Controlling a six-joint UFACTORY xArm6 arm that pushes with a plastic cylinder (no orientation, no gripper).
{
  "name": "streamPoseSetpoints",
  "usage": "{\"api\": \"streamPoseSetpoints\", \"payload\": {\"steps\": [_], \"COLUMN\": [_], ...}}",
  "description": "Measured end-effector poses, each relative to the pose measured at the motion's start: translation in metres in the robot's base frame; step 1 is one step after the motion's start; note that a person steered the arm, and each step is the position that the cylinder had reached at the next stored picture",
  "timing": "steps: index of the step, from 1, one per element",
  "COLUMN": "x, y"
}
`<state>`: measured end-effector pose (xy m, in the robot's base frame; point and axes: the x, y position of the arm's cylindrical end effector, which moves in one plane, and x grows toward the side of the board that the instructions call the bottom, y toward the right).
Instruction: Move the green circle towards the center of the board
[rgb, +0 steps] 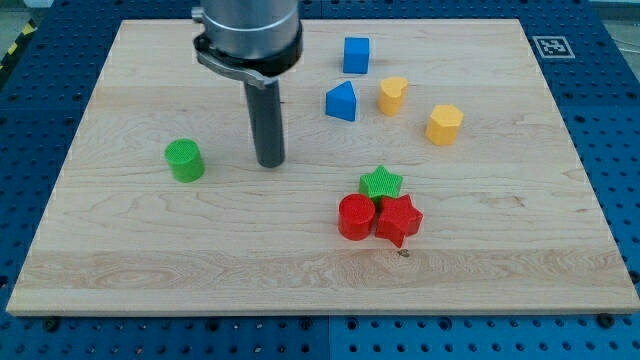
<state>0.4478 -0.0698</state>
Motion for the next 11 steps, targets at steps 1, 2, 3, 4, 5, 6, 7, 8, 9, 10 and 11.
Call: {"api": "streamPoseSetpoints", "payload": {"steps": [1,2,3,4,5,6,7,8,9,10,11], "x": [-0.017,-0.035,-0.050,-0.053,-0.045,-0.039,-0.040,-0.041,-0.030,-0.013,0.001], "y": [-0.021,-0.049,-0.098,-0.125,-0.126,-0.126,-0.143,-0.158,-0.158,-0.152,-0.135]}}
